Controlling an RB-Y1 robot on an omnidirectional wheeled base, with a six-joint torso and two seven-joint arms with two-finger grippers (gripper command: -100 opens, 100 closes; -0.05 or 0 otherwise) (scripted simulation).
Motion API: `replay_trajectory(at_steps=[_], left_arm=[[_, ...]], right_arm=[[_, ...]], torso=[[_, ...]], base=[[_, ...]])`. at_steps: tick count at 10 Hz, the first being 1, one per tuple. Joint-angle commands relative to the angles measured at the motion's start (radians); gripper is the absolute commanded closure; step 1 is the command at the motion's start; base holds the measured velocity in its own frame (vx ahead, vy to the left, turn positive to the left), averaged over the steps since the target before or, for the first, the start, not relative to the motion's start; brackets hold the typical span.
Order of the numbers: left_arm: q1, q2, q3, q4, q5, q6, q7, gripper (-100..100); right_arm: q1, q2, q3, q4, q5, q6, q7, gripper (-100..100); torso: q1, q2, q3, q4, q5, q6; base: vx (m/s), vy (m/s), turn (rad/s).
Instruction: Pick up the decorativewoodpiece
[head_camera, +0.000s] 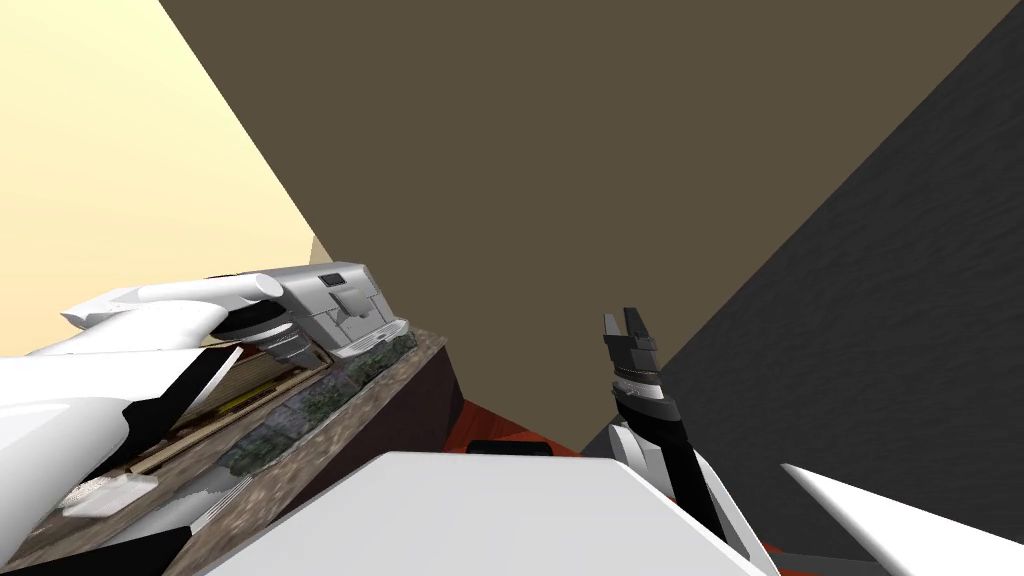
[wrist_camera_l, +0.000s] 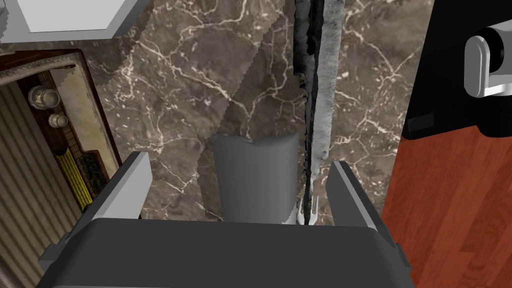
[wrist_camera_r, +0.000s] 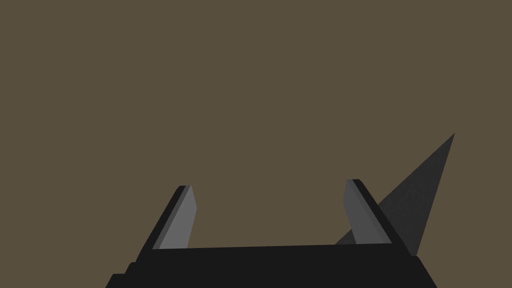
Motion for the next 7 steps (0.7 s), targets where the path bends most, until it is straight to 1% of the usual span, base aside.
replay_trajectory(at_steps=[1, 3, 5, 6, 7], left_arm=[[-0.004, -0.010, -0.005, 0.039, 0.006, 0.024, -0.002, -100], [-0.004, -0.010, -0.005, 0.044, 0.006, 0.024, -0.002, -100], [0.001, -0.037, -0.016, 0.087, 0.011, 0.055, 0.000, -100], [0.009, -0.052, -0.020, 0.100, 0.011, 0.059, 0.000, -100], [0.009, -0.052, -0.020, 0.081, 0.011, 0.059, 0.000, -100]], right_arm=[[0.000, 0.000, 0.000, 0.000, 0.000, 0.000, 0.000, 0], [0.000, 0.000, 0.000, 0.000, 0.000, 0.000, 0.000, 0], [0.000, 0.000, 0.000, 0.000, 0.000, 0.000, 0.000, 0], [0.000, 0.000, 0.000, 0.000, 0.000, 0.000, 0.000, 0], [0.000, 0.000, 0.000, 0.000, 0.000, 0.000, 0.000, 0]], torso=[[0.000, 0.000, 0.000, 0.000, 0.000, 0.000], [0.000, 0.000, 0.000, 0.000, 0.000, 0.000], [0.000, 0.000, 0.000, 0.000, 0.000, 0.000], [0.000, 0.000, 0.000, 0.000, 0.000, 0.000], [0.000, 0.000, 0.000, 0.000, 0.000, 0.000]], base=[[0.010, -0.005, -0.042], [0.008, -0.003, -0.016], [0.009, -0.004, -0.042], [0.012, -0.003, -0.032], [0.006, -0.002, 0.000]])
